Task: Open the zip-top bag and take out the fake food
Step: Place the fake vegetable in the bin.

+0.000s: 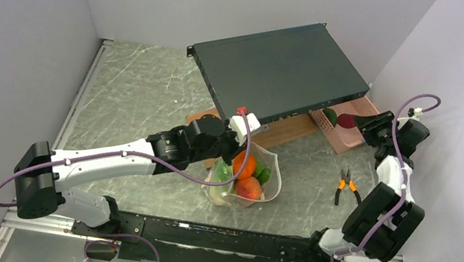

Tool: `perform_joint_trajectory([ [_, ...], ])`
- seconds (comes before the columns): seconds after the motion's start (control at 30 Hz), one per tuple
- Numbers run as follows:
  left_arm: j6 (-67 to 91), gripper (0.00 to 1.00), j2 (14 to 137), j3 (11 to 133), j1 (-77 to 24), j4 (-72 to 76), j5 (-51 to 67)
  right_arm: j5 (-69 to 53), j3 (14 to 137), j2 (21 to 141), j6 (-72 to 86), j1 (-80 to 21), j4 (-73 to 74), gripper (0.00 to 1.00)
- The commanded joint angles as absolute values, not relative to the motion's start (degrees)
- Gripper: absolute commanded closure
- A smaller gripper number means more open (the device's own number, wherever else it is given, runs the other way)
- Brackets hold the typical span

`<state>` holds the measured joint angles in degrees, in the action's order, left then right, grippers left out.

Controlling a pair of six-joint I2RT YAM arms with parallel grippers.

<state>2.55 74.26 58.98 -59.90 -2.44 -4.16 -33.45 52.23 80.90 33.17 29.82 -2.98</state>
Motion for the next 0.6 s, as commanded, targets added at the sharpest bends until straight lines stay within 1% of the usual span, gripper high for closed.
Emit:
perform_joint_trajectory([
  [0.0,1.9,1.0,75.1,61.7,-59.6,0.8,-4.1,-32.8,55.5,85.1,36.8,30.3,-8.2,0.9],
  [0.03,1.9,1.0,75.2,61.9,-59.6,0.6,-4.1,-32.9,55.9,86.1,36.6,30.4,-7.9,0.87],
  [0.07,1.8,1.0,75.2,62.0,-59.6,0.5,-4.2,-33.0,56.2,87.2,36.6,30.3,-7.8,0.81],
  [0.13,1.8,1.0,75.2,62.2,-59.6,0.2,-4.4,-33.4,56.4,88.8,36.0,30.3,-8.4,0.75],
  [0.17,1.8,1.0,75.2,62.2,-59.5,0.1,-4.4,-33.5,56.4,89.4,35.5,30.4,-8.6,0.7],
  [0.33,1.5,1.0,75.6,63.2,-59.5,0.1,-4.1,-32.8,56.9,90.7,32.0,30.4,-8.3,0.41],
  [0.43,1.5,1.0,75.9,63.7,-59.3,-1.4,-3.3,-32.4,57.1,90.5,29.8,30.3,-7.3,0.26],
  [0.47,1.4,1.0,76.0,64.0,-59.3,-1.7,-2.9,-32.2,57.1,90.4,28.9,30.4,-6.8,0.22],
  [0.57,1.4,1.0,76.1,64.4,-59.2,-2.1,-2.0,-31.9,57.1,89.5,26.3,30.3,-5.4,0.15],
])
